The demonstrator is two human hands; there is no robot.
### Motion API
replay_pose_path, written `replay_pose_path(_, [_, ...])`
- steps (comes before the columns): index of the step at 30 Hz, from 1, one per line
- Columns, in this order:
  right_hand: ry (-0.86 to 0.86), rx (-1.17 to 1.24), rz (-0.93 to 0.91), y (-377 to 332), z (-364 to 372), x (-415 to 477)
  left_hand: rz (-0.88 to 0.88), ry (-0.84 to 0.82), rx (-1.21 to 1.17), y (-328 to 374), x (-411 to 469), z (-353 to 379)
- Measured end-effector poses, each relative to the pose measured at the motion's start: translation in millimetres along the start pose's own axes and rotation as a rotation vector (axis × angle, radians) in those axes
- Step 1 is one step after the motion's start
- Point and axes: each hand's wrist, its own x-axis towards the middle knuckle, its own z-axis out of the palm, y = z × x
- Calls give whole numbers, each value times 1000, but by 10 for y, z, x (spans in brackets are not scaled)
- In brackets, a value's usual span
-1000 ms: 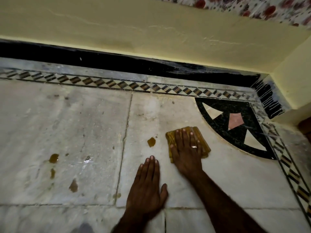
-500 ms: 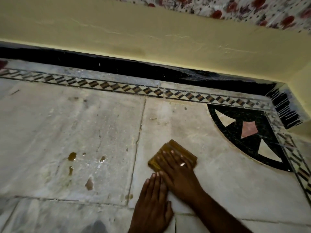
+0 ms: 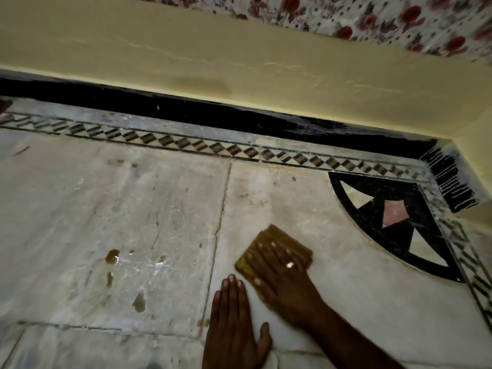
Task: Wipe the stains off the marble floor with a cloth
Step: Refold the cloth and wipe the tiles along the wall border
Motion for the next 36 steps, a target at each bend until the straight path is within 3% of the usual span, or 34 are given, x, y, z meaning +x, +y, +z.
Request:
replay_pose_path(4, [3,51,203,352,-28,-318,17,-13,11,11,27,-38])
replay_pose_path(8, [-112,78,383,411,-51,286,44,-19,-3,15,22,-50])
replay_pose_path(12, [-296,145,365,158,-213,885,51,-23,-33,1,26,-60])
replay_pose_path(15, [-342,111,314,-38,-277,881,52,-25,-23,-7,13,-55])
replay_pose_path(21, [-159,63,272,-419,-3,382,69,-66,-53,-199,-114,-166])
replay_pose_path(26, [-17,2,280,-871,135,-82,425,-77,33,-768,-254,-439])
replay_pose_path(31, [-60,33,173,-1157,82,-483,723,-181,141,-1420,-291,-836])
replay_pose_path(33, [-58,-45,124,-975,38,-366,729,-202,166,-1611,-416,-949])
replay_pose_path(36, [-58,-40,282,-976,51,-38,638,-186,143,-1726,-578,-949])
